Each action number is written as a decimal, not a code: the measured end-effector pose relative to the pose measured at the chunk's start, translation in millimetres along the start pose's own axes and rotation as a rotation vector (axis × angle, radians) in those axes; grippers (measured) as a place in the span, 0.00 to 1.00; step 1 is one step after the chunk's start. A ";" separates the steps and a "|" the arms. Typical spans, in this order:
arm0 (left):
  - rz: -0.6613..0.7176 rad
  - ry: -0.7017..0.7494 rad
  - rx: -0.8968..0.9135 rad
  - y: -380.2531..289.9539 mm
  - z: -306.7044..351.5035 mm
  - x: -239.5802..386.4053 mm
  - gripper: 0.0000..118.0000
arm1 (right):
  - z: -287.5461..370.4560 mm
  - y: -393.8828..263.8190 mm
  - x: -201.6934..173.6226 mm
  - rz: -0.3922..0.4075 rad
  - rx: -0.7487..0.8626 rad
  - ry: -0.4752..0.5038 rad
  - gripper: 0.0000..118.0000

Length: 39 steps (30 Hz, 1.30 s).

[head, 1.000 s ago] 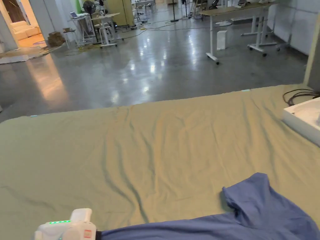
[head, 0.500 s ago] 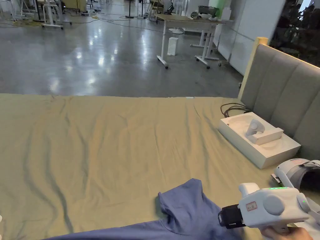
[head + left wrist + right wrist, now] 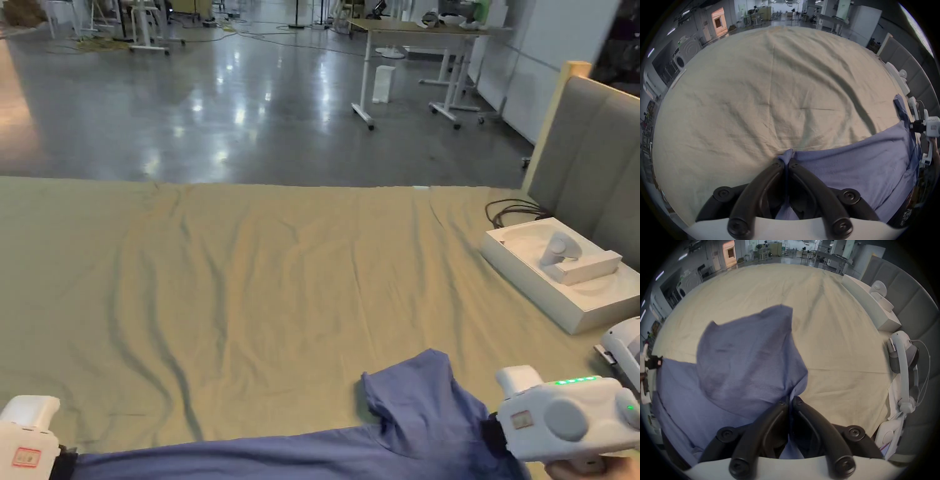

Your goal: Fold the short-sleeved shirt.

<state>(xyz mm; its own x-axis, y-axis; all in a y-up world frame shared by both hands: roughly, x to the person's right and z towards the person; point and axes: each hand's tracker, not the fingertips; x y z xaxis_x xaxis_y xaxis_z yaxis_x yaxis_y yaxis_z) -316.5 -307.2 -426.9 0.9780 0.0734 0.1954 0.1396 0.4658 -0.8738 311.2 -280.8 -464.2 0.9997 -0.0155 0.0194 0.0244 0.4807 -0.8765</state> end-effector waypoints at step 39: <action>-0.142 0.040 0.986 -138.0 327.0 96.6 0.78 | 355.4 -231.0 -120.8 -0.080 0.938 -0.018 0.61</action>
<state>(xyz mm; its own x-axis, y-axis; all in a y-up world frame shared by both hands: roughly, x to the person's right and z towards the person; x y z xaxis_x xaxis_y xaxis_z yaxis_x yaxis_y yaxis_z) -292.0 -76.0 -141.9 0.9692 -0.0616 0.2383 0.0827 0.9934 -0.0797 186.3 -78.4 -93.1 0.9946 -0.0687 0.0773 0.0782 0.9888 -0.1275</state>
